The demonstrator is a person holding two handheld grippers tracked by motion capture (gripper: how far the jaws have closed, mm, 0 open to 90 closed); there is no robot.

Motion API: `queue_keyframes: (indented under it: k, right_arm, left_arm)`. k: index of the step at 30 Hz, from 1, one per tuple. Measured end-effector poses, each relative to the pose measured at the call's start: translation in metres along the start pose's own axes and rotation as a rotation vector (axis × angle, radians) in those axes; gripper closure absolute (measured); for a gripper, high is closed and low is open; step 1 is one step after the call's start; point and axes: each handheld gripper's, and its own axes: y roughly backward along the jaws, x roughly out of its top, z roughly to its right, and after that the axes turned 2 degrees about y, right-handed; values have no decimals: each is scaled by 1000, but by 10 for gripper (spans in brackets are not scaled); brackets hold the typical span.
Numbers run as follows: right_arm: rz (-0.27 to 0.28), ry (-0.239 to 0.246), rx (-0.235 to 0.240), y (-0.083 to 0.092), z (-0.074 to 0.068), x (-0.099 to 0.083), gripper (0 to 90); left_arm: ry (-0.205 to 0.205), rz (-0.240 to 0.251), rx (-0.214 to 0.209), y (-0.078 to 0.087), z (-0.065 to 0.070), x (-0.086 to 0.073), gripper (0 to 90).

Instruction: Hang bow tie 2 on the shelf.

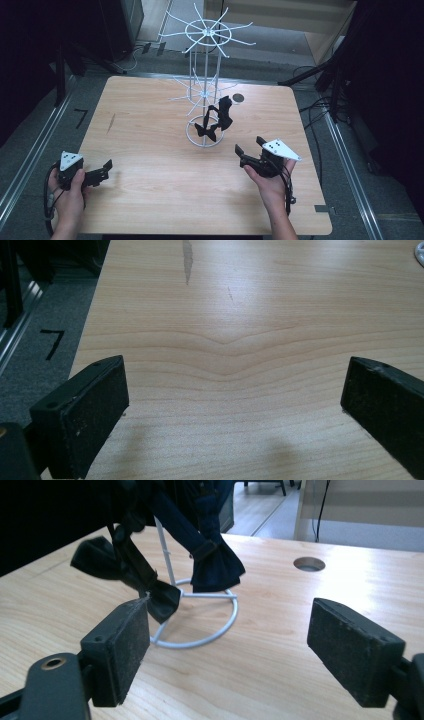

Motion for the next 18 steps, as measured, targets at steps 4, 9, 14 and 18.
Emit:
queue_keyframes:
  k: [4, 9, 14, 18]
  right_arm:
    - [-9, 16, -6, 1, 1, -4, 152]
    - [-34, 23, -9, 2, 3, -11, 133]
    - [-45, 14, -22, 5, 9, -14, 98]
    - [-54, 9, -30, 8, 13, -17, 80]
  left_arm:
    - [3, -1, 3, 0, 0, 0, 0]
    - [4, 0, 2, 0, 0, 0, 0]
    - [3, 1, 1, 0, 0, 0, 0]
    - [3, -1, 3, 0, 0, 0, 0]
